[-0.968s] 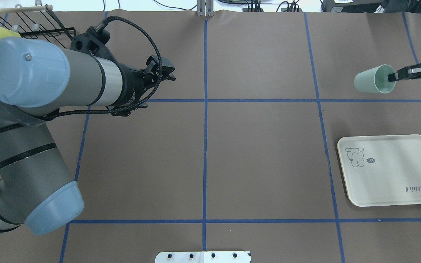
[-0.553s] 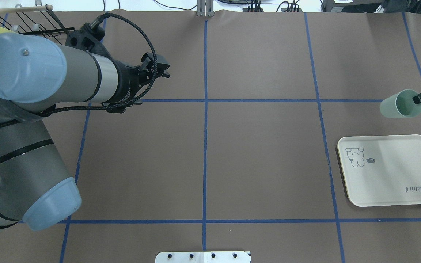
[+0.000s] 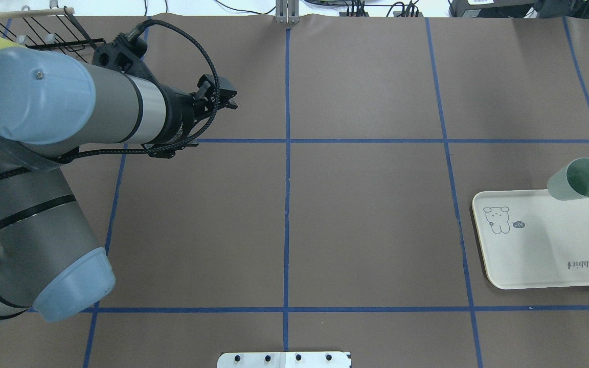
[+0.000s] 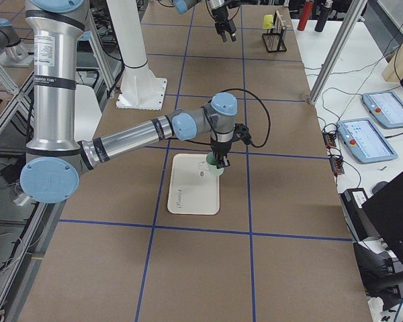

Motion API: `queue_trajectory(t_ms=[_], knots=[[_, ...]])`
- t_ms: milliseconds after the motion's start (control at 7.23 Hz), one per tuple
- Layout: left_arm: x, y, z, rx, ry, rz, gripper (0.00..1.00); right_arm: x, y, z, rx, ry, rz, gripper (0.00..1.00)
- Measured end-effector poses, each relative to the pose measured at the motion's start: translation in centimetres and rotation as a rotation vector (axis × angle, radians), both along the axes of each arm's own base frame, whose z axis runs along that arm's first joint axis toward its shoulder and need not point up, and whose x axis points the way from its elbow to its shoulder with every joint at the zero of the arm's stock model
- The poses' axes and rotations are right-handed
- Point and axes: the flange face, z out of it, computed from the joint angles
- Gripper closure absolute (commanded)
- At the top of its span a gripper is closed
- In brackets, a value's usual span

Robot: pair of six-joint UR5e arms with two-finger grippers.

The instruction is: Left arm grabs green cup and hands to right arm on tray

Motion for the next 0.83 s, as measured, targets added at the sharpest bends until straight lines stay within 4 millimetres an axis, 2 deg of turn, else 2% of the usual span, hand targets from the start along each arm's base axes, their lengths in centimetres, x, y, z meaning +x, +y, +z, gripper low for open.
queue_trajectory(t_ms=[553, 830], knots=[[-0.4, -1.2, 3.0, 0.127, -0.253, 0.112, 0.0, -3.6, 2.0, 1.7, -0.048, 0.006, -0.085, 1.0], [-1.4, -2.0, 4.4, 0.176, -0.383, 0.178, 0.0, -4.8, 2.2, 3.8, -0.083, 0.025, -0.11, 1.0]])
